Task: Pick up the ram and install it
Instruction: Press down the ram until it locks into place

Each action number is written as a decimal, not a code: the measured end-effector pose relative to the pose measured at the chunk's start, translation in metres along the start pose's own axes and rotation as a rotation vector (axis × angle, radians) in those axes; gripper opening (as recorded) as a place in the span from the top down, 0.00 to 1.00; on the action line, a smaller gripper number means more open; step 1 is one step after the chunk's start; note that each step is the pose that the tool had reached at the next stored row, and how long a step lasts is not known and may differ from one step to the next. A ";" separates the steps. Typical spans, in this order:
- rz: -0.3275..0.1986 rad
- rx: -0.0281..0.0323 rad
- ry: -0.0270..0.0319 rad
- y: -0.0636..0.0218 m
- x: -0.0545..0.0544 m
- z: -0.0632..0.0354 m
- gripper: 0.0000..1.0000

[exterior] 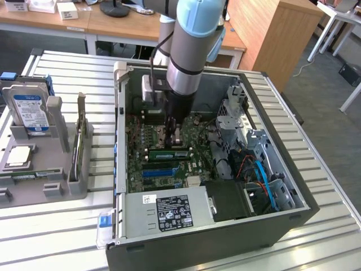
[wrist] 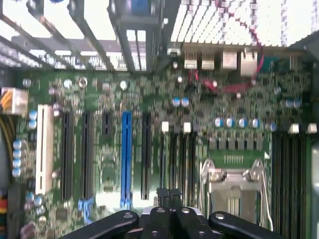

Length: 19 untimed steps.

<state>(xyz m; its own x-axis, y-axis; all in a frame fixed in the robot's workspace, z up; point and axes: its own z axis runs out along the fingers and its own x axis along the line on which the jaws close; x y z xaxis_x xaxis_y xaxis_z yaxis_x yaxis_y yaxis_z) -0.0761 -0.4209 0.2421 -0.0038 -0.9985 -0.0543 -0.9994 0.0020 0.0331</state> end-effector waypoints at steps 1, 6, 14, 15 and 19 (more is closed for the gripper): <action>0.000 0.0001 -0.0001 0.0026 0.000 0.0001 0.89; 0.000 0.0000 0.0000 0.0057 0.000 0.0002 0.89; 0.000 0.0000 -0.0001 0.0093 0.000 0.0010 0.89; 0.000 0.0000 0.0000 0.0093 0.000 0.0018 0.89; 0.000 0.0000 0.0000 0.0094 0.000 0.0048 0.89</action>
<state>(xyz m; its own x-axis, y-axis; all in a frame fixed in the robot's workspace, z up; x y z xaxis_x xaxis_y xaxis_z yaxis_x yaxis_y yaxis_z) -0.0856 -0.4209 0.2376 -0.0037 -0.9985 -0.0543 -0.9994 0.0019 0.0331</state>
